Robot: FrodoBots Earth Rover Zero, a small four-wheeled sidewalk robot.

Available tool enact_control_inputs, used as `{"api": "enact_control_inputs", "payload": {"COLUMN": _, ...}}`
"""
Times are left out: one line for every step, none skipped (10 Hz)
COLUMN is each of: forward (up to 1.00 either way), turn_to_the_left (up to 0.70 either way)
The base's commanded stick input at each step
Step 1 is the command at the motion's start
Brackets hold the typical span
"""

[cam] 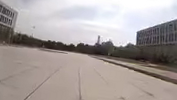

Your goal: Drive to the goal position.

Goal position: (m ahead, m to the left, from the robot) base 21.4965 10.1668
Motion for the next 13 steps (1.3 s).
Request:
{"api": "enact_control_inputs", "payload": {"forward": 0.70, "turn_to_the_left": 0.00}}
{"api": "enact_control_inputs", "payload": {"forward": 0.70, "turn_to_the_left": 0.00}}
{"api": "enact_control_inputs", "payload": {"forward": 0.70, "turn_to_the_left": 0.00}}
{"api": "enact_control_inputs", "payload": {"forward": 0.70, "turn_to_the_left": 0.00}}
{"api": "enact_control_inputs", "payload": {"forward": 0.70, "turn_to_the_left": 0.00}}
{"api": "enact_control_inputs", "payload": {"forward": 0.70, "turn_to_the_left": 0.00}}
{"api": "enact_control_inputs", "payload": {"forward": 0.70, "turn_to_the_left": 0.00}}
{"api": "enact_control_inputs", "payload": {"forward": 0.70, "turn_to_the_left": 0.00}}
{"api": "enact_control_inputs", "payload": {"forward": 0.70, "turn_to_the_left": 0.00}}
{"api": "enact_control_inputs", "payload": {"forward": 0.70, "turn_to_the_left": 0.00}}
{"api": "enact_control_inputs", "payload": {"forward": 0.70, "turn_to_the_left": 0.00}}
{"api": "enact_control_inputs", "payload": {"forward": 0.70, "turn_to_the_left": 0.00}}
{"api": "enact_control_inputs", "payload": {"forward": 0.70, "turn_to_the_left": 0.00}}
